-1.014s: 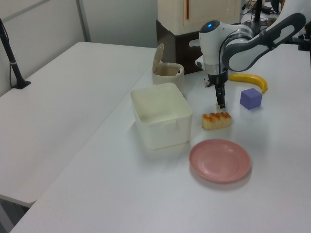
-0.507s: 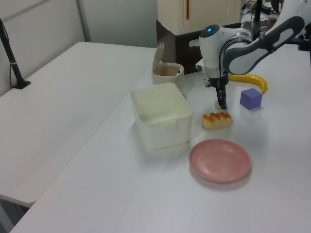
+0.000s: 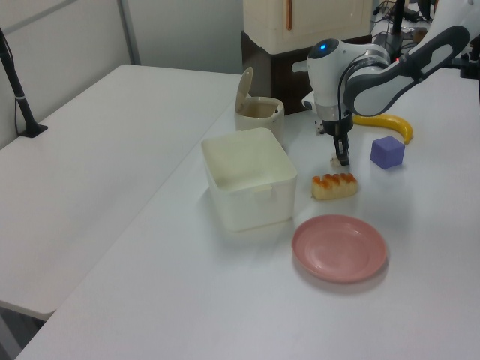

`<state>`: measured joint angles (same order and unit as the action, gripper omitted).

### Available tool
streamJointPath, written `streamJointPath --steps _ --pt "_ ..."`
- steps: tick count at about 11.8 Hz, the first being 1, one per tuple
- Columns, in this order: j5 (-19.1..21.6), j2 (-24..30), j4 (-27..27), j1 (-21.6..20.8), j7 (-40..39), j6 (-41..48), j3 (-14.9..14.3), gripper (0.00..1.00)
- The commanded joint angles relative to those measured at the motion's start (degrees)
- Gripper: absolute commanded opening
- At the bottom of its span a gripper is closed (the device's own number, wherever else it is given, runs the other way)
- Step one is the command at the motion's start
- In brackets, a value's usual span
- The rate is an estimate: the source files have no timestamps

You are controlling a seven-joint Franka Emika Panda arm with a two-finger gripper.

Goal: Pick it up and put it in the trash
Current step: 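Close the gripper on the small white crumpled object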

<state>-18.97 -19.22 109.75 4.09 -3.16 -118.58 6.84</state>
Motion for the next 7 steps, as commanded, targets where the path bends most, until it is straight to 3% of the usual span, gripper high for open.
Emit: streamJointPath --steps 1,4,7 --pt "-0.8 0.8 0.0 0.0 -0.4 -2.1 -0.2 0.07" --pt "0.0 2.2 -5.4 -0.1 0.0 -1.8 0.2 0.06" --pt "4.1 2.4 -12.3 -0.1 0.0 -1.9 0.2 0.06"
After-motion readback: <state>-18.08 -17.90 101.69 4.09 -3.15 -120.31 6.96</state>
